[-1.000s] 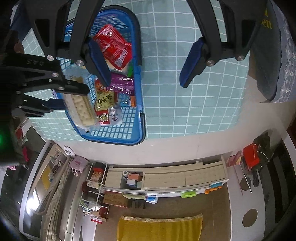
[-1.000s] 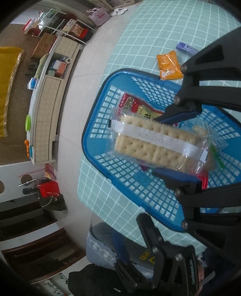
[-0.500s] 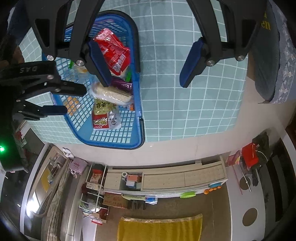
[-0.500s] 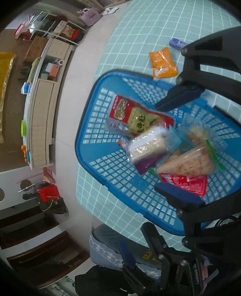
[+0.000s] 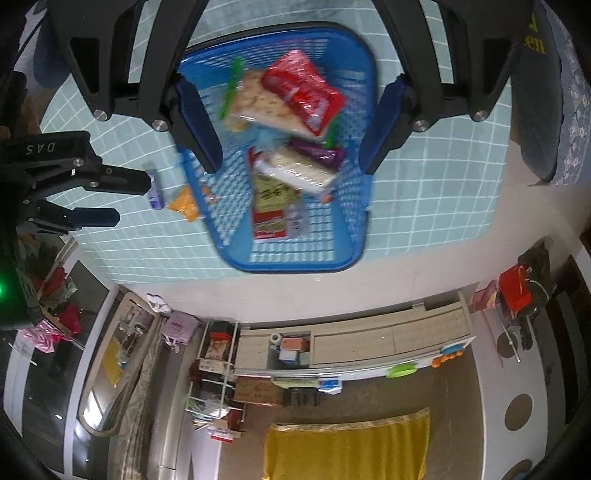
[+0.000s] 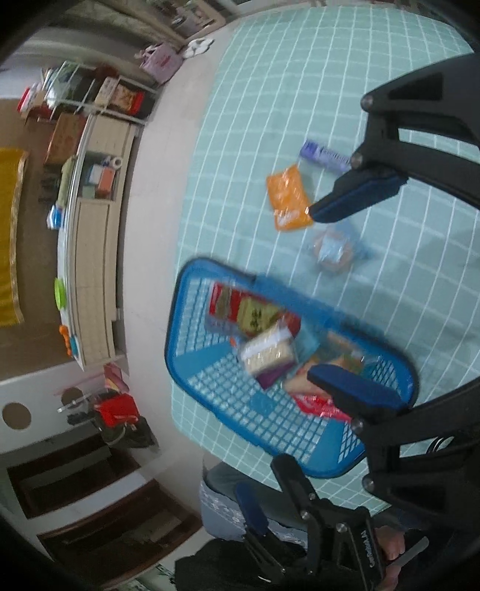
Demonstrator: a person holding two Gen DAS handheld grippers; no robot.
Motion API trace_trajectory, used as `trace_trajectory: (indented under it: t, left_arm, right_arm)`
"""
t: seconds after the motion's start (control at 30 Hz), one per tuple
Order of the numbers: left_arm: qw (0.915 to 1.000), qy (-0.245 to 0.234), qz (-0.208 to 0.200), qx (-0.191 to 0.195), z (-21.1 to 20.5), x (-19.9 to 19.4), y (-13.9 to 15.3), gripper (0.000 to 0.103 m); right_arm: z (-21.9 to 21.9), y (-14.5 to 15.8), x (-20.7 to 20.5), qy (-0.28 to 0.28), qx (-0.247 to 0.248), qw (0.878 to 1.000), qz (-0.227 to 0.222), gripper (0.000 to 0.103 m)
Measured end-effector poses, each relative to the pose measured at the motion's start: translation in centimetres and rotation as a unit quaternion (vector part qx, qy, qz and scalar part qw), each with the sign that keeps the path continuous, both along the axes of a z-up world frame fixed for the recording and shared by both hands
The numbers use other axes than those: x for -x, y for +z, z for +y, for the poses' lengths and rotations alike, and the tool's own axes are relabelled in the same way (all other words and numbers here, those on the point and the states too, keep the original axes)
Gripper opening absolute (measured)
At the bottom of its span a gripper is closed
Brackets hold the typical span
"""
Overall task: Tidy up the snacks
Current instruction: 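Withdraw both tools from the basket and move over the remaining snacks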
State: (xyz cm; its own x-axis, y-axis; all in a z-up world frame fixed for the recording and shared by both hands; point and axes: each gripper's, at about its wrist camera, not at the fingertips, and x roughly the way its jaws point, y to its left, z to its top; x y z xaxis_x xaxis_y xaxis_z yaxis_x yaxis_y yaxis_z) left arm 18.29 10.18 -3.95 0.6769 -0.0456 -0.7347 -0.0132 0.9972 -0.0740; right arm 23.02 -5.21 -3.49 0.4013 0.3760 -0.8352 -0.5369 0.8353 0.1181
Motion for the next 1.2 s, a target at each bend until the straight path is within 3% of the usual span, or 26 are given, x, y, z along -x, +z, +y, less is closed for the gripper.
trace_trajectory:
  t: [0.37, 0.73, 0.87, 1.07, 1.2]
  left_arm:
    - [0.9985, -0.054, 0.002, -0.007, -8.9, -2.0, 0.0, 0.074]
    - [0.9963, -0.075, 0.040, -0.010, -16.0, -5.5, -2.1, 0.074]
    - [0.9956, -0.076, 0.054, -0.014, -17.7, -6.9, -3.4, 0.074]
    - [0.9936, -0.082, 0.076, -0.011, -19.6, -8.6, -6.4, 0.074]
    - [0.9919, -0.090, 0.088, -0.015, -20.8, -10.1, -8.4, 0.074]
  right_arm:
    - [-8.6, -0.1, -1.1, -0.053, -0.010, 0.999, -0.005, 0.083]
    - [-15.7, -1.6, -2.8, -0.096, -0.026, 0.995, 0.014, 0.082]
    - [-17.0, -2.6, -3.5, -0.104, -0.030, 0.994, 0.020, 0.082]
    - [-18.4, -4.4, -4.0, -0.121, -0.003, 0.993, -0.017, 0.082]
    - [-19.4, -6.5, -5.2, -0.130, 0.007, 0.991, -0.017, 0.082]
